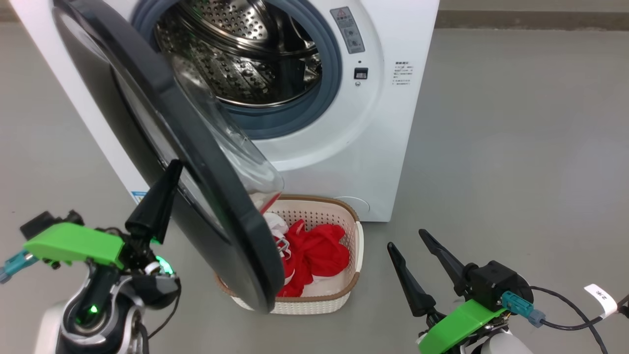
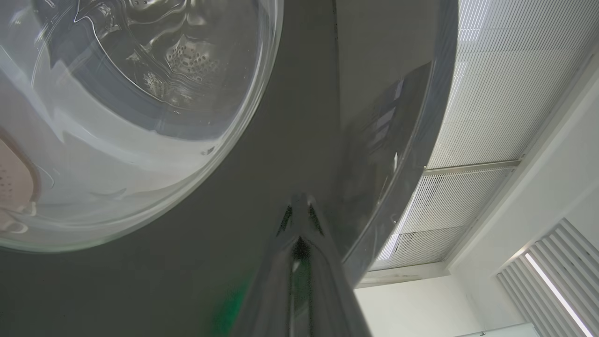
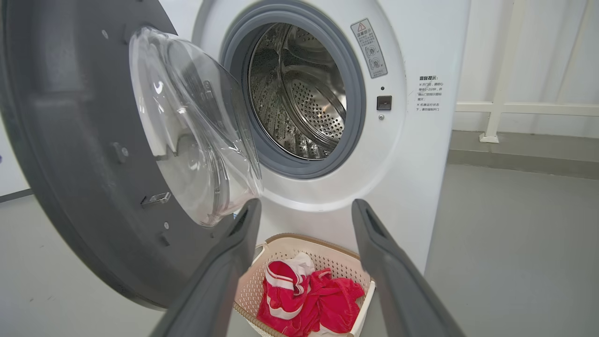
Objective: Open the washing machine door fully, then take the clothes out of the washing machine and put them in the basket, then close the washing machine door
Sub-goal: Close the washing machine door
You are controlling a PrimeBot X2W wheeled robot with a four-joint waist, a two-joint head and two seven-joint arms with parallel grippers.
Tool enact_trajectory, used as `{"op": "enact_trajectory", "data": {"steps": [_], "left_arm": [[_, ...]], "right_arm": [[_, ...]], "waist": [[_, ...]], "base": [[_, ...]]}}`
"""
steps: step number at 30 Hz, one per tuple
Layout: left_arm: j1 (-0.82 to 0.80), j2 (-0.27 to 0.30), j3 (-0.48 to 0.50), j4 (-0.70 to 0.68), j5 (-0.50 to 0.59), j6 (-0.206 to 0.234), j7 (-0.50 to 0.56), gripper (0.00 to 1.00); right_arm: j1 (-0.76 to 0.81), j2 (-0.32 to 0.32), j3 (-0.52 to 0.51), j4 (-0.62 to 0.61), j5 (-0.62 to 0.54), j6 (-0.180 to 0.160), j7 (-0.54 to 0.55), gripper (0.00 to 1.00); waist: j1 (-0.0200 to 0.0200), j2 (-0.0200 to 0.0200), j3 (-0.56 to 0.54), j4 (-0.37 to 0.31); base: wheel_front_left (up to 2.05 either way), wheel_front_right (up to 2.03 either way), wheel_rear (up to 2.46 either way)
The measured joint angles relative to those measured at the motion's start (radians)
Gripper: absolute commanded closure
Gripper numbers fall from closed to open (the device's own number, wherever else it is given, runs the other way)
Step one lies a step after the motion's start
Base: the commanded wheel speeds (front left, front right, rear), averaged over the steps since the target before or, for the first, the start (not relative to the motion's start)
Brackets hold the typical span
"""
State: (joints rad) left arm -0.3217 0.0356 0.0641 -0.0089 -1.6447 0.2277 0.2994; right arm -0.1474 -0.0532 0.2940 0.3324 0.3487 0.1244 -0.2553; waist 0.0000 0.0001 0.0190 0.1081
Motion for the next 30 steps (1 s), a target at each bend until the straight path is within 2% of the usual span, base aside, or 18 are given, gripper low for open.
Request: {"op": "enact_trajectory", "data": {"steps": [17,30], "left_arm": [[-0.148,-0.001,-0.102,0.116,-0.101,-0.065,-0.128,1.0],[-0.332,-0.002,-0.114,0.257,-0.115,-0.118,-0.193,1.0]], "right_arm": [[-0.038,0.0,0.008,-0.011,-0.028,0.0,0.0,0.0],[-0.105,-0.001,0.004,-0.027,-0.042,0.0,0.0,0.0]], "waist": [[0.0,0.0,0.073,-0.046],[0.0,0.0,0.158,-0.088]], "base": [[0.0,0.0,0.0],[0.0,0.0,0.0]]}}
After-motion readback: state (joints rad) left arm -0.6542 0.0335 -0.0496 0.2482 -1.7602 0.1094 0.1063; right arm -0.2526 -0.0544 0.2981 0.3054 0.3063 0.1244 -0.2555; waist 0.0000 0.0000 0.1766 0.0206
